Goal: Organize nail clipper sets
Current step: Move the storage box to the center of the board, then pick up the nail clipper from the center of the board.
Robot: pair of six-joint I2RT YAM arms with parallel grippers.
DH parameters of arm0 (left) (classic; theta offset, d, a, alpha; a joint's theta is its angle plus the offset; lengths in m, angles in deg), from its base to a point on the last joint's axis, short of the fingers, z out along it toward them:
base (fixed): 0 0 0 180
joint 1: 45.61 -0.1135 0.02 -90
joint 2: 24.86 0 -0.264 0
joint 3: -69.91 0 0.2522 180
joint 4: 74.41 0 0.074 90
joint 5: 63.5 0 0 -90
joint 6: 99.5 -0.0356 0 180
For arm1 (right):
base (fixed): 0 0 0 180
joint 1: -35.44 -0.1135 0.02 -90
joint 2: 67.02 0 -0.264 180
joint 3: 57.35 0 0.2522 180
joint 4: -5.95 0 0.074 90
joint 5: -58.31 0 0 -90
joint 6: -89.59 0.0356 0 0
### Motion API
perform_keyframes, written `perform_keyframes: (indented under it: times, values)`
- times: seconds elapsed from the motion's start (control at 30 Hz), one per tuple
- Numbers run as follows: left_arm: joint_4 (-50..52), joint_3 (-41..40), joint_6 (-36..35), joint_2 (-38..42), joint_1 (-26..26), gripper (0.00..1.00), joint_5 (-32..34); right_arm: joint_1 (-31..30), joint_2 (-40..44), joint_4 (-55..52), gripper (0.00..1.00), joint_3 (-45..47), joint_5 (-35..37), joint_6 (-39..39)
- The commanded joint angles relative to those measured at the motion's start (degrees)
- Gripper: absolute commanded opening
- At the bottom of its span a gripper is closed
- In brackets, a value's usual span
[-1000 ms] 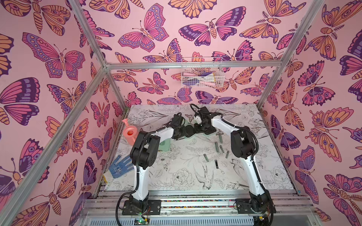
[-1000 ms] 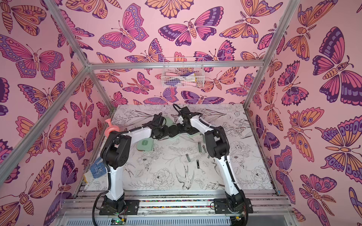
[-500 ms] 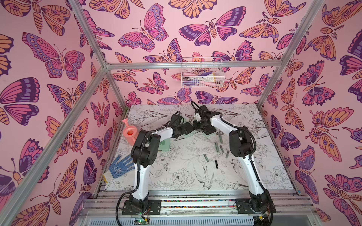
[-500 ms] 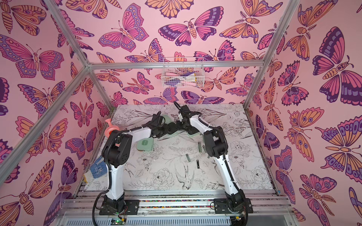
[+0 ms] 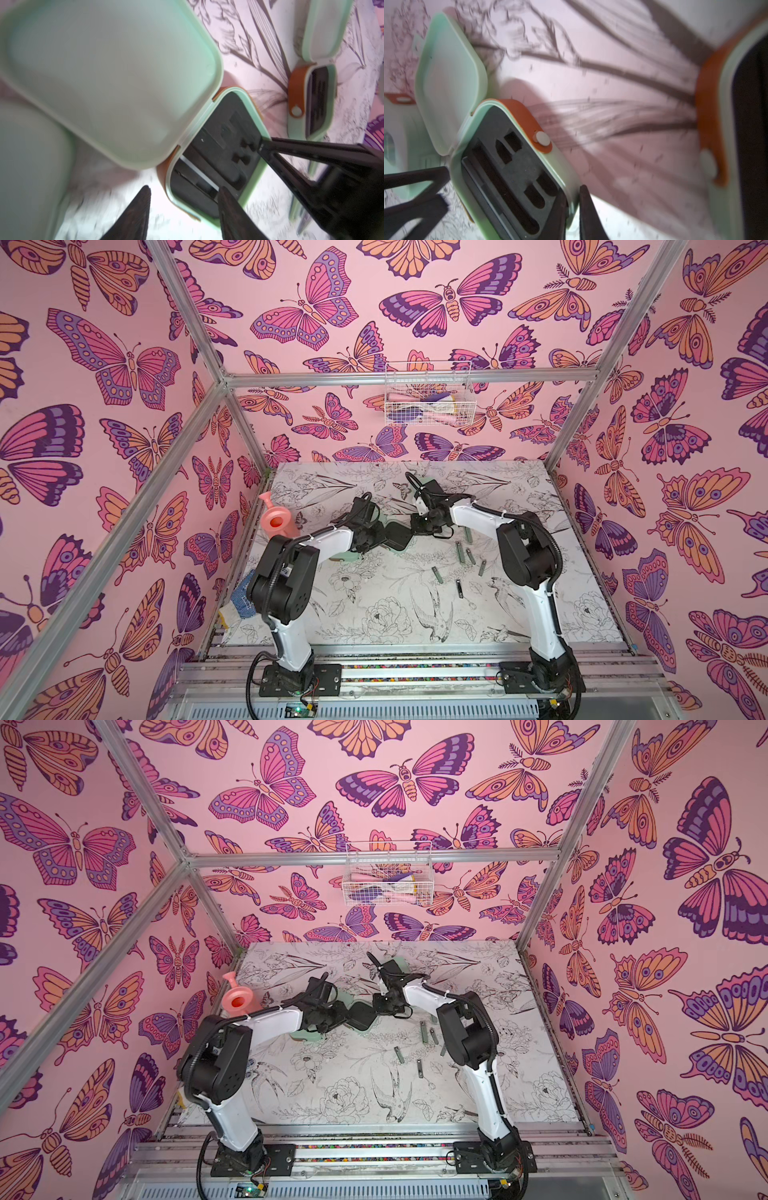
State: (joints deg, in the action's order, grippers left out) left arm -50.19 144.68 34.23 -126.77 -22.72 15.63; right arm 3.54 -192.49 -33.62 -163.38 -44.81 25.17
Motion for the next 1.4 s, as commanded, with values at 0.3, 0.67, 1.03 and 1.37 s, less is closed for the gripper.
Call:
perform_keyframes:
  times: [0.3,0.67,1.03,1.37]
  values:
    - [4.0,-9.4,-2.5,7.9,0.8,0.55,-3.8,-9.3,10.3,0.9,0.14,23.7,9.6,21.1]
    - [4.7,-13.4,-2.4,12.3,1.7,0.55,-3.1,-10.6,16.9,1.1,0.39,25.5,14.6,22.4]
    - [8.3,-15.1,-2.4,10.9,1.7,0.49,1.3,-6.4,31.7,-14.6,0.43,22.0,25.3,10.8]
    - [6.9,-13.6,-1.9,5.5,2.6,0.47,-0.2,2.7,26.2,-15.4,0.45,20.3,22.3,1.2]
